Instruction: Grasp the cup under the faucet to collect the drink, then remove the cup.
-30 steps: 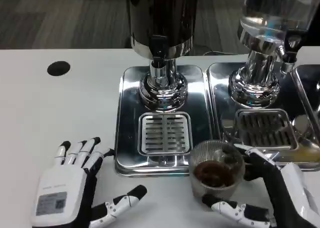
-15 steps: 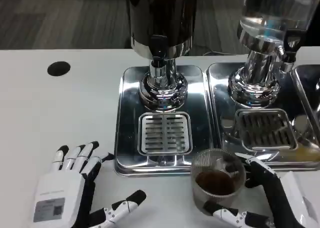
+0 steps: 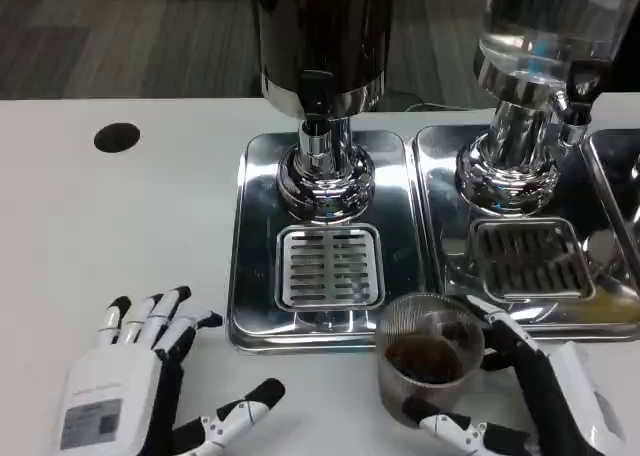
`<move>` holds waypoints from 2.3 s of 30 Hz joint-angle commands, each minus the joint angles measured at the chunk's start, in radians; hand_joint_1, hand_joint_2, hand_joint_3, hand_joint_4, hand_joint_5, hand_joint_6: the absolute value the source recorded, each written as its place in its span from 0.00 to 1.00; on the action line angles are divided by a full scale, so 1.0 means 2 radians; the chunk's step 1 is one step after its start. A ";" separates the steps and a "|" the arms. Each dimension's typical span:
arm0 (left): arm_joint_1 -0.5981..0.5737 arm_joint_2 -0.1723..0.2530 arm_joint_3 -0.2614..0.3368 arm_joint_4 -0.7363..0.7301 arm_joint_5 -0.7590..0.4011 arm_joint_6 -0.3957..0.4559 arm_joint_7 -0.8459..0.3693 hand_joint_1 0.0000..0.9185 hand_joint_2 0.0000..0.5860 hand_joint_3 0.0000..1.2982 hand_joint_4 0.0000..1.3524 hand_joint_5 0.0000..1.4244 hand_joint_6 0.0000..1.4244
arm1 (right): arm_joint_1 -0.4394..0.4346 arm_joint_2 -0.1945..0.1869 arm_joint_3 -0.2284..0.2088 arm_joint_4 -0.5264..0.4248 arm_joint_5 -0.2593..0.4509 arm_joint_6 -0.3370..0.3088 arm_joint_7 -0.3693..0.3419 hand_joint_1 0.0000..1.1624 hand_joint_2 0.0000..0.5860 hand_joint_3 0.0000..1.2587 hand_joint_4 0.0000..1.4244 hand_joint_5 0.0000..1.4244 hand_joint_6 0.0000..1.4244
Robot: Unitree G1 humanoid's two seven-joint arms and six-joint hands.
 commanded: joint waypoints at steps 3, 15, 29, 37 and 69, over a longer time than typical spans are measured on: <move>-0.002 0.006 0.003 0.003 -0.004 -0.005 -0.007 0.00 0.19 0.32 0.00 0.10 0.03 | -0.012 -0.010 0.003 0.012 0.013 -0.026 0.012 0.61 0.34 0.11 0.19 0.20 0.28; -0.015 -0.002 0.001 0.008 -0.007 0.000 -0.009 0.00 0.18 0.34 0.00 0.12 0.05 | -0.012 -0.023 -0.005 0.017 0.046 -0.054 0.044 0.60 0.31 0.01 0.08 0.11 0.20; -0.018 -0.009 0.000 0.008 -0.010 -0.003 -0.003 0.00 0.15 0.34 0.00 0.13 0.06 | 0.020 -0.034 -0.052 -0.037 0.106 -0.070 0.063 0.53 0.32 0.00 0.00 0.02 0.07; 0.002 -0.010 0.011 0.007 -0.023 -0.020 0.023 0.00 0.14 0.31 0.00 0.13 0.05 | 0.014 -0.025 -0.090 -0.054 0.144 -0.058 0.077 0.16 0.47 0.00 0.00 0.00 0.00; 0.084 -0.021 -0.031 -0.077 0.090 0.014 0.068 0.00 0.20 0.19 0.00 0.12 0.03 | -0.062 -0.123 0.003 0.024 -0.222 0.090 -0.150 0.05 0.97 0.08 0.00 0.00 0.00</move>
